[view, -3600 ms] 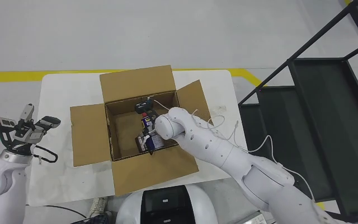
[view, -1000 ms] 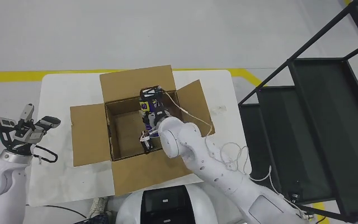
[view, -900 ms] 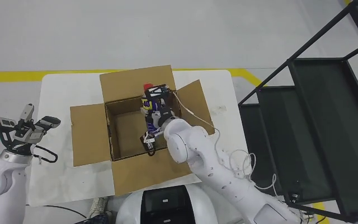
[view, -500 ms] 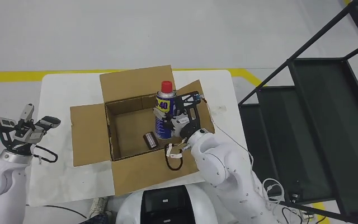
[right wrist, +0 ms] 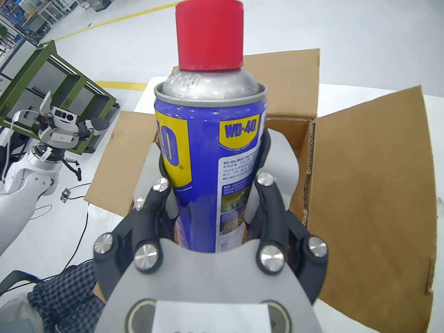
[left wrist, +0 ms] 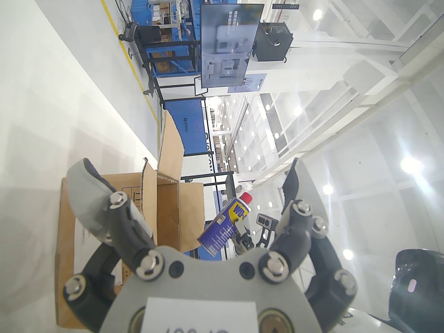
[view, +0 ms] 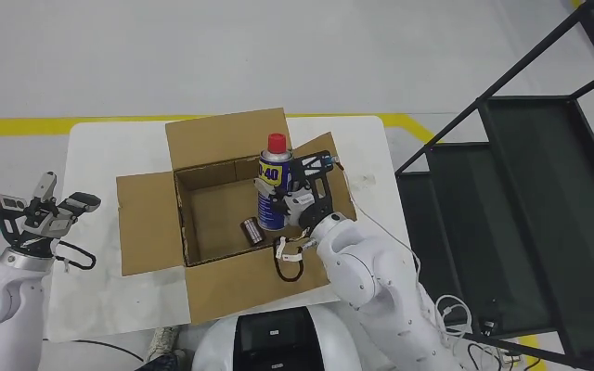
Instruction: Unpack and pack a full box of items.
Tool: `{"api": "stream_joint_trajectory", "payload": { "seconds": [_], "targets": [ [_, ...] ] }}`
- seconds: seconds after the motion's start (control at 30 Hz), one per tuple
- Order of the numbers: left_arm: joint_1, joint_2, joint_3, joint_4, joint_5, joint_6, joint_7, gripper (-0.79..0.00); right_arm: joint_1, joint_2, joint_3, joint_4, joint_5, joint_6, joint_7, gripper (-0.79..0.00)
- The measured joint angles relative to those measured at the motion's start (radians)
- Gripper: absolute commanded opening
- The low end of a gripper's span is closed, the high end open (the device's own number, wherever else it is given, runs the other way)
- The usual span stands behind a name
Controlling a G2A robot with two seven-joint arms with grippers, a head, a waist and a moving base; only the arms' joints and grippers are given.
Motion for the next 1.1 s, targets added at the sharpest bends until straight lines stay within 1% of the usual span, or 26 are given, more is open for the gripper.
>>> {"api": "stream_joint_trajectory", "payload": {
  "seconds": [0.13, 0.23, 0.33, 0.43, 0.57, 0.67, 0.77, 0.9, 1.1],
  "targets": [
    [0.000, 0.000, 0.000, 0.000, 0.000, 0.000, 0.000, 0.000, -0.051, 0.006, 0.047, -0.064, 0.037, -0.012, -0.040, -0.785],
    [0.000, 0.000, 0.000, 0.000, 0.000, 0.000, 0.000, 0.000, -0.120, 0.016, 0.123, -0.148, 0.075, -0.036, -0.063, -0.785],
    [0.000, 0.000, 0.000, 0.000, 0.000, 0.000, 0.000, 0.000, -0.204, 0.025, 0.234, -0.216, 0.135, -0.067, -0.114, -0.785],
    [0.000, 0.000, 0.000, 0.000, 0.000, 0.000, 0.000, 0.000, -0.281, 0.032, 0.357, -0.223, 0.222, -0.124, -0.186, -0.785],
    [0.000, 0.000, 0.000, 0.000, 0.000, 0.000, 0.000, 0.000, -0.387, 0.040, 0.525, -0.222, 0.349, -0.230, -0.259, -0.785],
    [0.000, 0.000, 0.000, 0.000, 0.000, 0.000, 0.000, 0.000, -0.463, 0.044, 0.623, -0.222, 0.420, -0.299, -0.286, -0.785],
    [0.000, 0.000, 0.000, 0.000, 0.000, 0.000, 0.000, 0.000, -0.529, 0.047, 0.696, -0.222, 0.507, -0.370, -0.304, -0.785],
    [0.000, 0.000, 0.000, 0.000, 0.000, 0.000, 0.000, 0.000, -0.585, 0.048, 0.757, -0.218, 0.607, -0.441, -0.313, -0.785],
    [0.000, 0.000, 0.000, 0.000, 0.000, 0.000, 0.000, 0.000, -0.587, 0.049, 0.762, -0.216, 0.610, -0.442, -0.312, -0.785]
  ]
}}
